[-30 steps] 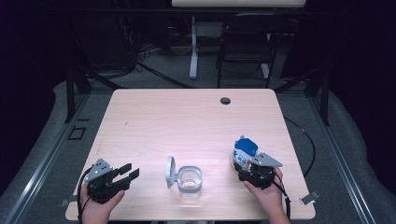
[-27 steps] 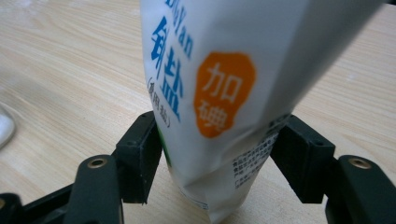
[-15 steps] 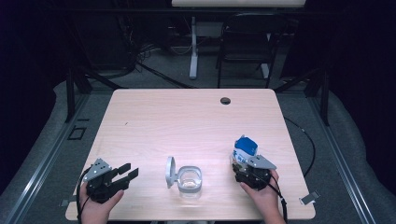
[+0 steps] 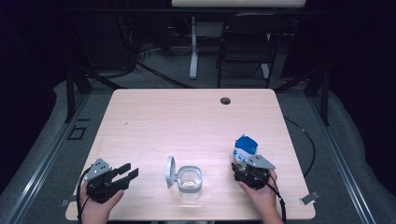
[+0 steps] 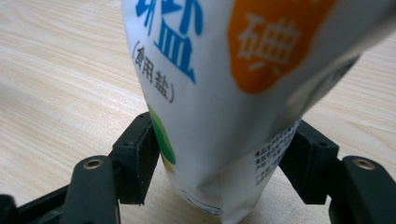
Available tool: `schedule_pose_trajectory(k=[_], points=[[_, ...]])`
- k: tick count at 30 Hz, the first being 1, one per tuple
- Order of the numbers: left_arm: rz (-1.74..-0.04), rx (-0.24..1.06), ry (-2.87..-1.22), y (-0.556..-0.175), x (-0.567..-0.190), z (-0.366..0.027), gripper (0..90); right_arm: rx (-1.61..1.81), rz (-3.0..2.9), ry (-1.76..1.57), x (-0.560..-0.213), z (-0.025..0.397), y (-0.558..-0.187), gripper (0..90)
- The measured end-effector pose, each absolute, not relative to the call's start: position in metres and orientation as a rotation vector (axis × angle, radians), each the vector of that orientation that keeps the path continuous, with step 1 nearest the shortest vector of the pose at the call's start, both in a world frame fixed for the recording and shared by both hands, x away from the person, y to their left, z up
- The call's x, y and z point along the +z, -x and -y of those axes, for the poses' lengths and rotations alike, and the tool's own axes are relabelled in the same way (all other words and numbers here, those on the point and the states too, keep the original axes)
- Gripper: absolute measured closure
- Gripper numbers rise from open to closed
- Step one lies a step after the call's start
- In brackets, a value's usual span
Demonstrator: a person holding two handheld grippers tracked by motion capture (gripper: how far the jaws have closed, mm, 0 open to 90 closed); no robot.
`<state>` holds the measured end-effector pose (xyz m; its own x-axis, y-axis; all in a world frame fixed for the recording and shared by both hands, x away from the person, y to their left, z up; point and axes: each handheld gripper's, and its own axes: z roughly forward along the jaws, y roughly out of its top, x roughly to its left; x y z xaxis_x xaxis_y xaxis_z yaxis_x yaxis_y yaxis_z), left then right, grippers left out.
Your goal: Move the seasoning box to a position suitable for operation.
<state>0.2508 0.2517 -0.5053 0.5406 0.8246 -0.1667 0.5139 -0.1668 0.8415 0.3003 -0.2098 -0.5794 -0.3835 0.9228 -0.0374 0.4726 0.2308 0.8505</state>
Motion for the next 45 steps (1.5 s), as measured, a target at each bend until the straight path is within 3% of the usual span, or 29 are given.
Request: schedule_pose_trajectory(k=[45], points=[[-1.114,0.403,-1.834,-0.2514,-0.5078,-0.2524,58.8,1.092,-2.011,-1.252,-0.5783,0.2171,-0.3066,38.9]])
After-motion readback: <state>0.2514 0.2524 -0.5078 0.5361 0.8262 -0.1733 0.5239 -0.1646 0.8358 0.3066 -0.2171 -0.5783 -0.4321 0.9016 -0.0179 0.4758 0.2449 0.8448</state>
